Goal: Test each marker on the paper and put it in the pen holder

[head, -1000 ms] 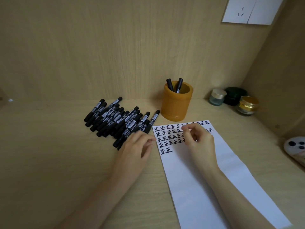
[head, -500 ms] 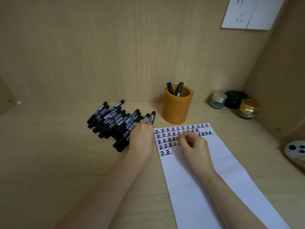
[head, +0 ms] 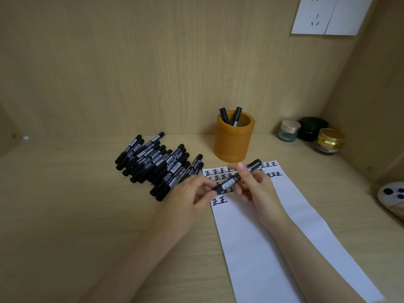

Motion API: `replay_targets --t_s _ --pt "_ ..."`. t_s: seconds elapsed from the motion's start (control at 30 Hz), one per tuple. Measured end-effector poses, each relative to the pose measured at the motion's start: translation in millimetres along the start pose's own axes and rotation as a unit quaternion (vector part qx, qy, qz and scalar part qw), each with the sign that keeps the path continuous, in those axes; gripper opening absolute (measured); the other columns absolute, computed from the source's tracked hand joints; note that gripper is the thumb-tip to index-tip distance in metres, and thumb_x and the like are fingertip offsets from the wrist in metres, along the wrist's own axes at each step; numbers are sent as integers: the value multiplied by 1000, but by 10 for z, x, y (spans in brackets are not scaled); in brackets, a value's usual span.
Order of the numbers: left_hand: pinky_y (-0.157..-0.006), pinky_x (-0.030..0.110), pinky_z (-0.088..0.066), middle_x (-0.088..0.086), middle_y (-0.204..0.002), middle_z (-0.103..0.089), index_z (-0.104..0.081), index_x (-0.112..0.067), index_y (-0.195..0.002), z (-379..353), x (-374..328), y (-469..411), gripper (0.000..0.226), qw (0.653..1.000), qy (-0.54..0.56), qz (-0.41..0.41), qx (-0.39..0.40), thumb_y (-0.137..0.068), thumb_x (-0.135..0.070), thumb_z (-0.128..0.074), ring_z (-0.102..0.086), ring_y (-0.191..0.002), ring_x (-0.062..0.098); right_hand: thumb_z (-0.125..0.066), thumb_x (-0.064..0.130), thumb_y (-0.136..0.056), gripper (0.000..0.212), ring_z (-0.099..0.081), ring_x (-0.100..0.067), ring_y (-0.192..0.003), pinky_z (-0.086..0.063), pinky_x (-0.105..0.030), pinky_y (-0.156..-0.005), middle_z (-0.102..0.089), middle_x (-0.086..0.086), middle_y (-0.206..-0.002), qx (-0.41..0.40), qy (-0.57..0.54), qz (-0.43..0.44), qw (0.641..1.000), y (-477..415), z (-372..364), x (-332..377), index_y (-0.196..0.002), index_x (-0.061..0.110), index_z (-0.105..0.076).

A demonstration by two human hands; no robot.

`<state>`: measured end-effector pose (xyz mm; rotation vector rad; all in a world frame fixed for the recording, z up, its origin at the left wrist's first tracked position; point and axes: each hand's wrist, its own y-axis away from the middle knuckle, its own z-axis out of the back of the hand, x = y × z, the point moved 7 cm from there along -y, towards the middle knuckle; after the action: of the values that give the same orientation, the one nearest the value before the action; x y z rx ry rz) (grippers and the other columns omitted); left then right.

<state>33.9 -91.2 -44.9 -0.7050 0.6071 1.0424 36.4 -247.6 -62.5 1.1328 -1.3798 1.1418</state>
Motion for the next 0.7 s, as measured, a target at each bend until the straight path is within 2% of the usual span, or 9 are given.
replay_targets --t_s 0.1,0.17,0.27,0.3,0.4,0.53,0.7 --pt "-75 8 -42 -10 -100 -62 -59 -23 -106 -170 22 54 15 998 53 0 22 -91 -24 -57 -58 -88 -2 -70 37 -74 33 -35 -10 -42 -30 -17 -44 -44 -3 -47 0 4 10 1000 2 11 0 -77 5 -61" --pt "-79 15 -44 -10 -101 -62 -53 -24 -108 -280 27 64 17 997 72 4 41 -93 -32 -54 -60 -90 0 -70 29 -80 27 -35 -12 -43 -31 -18 -44 -44 -5 -47 17 21 27 999 24 -20 21 -70 8 -57" --pt "-65 18 -40 -9 -78 -56 -51 -22 -101 -365 -10 96 11 995 86 3 52 -98 -29 -43 -53 -63 1 -64 18 -90 29 -35 -12 -43 -31 -18 -45 -44 -5 -47 53 43 55 996 69 -84 55 -64 10 -54" --pt "-61 22 -39 -7 -75 -54 -52 -21 -101 -372 -13 107 13 995 81 2 52 -99 -28 -41 -49 -60 3 -61 17 -92 32 -36 -11 -43 -32 -18 -46 -44 -4 -47 66 56 60 994 82 -108 64 -61 12 -53" --pt "-68 34 -41 -1 -76 -57 -52 -27 -101 -374 1 163 19 997 60 0 53 -100 -32 -34 -51 -67 12 -58 18 -94 31 -39 -10 -44 -34 -17 -49 -48 -4 -48 112 76 56 989 102 -180 53 -65 9 -53" --pt "-57 24 -31 -7 -62 -44 -47 -43 -80 -337 -8 199 24 996 68 -1 52 -99 -35 -35 -40 -55 6 -57 24 -91 31 -42 -10 -44 -37 -17 -50 -50 -3 -48 140 59 52 987 126 -228 55 -64 10 -54" --pt "-59 25 -31 -8 -59 -37 -57 -24 -82 -332 -27 165 23 978 196 8 63 -99 -29 -41 -34 -57 7 -58 32 -93 45 -42 -11 -45 -37 -17 -53 -49 -10 -48 145 63 55 986 120 -224 21 -64 -3 -55"
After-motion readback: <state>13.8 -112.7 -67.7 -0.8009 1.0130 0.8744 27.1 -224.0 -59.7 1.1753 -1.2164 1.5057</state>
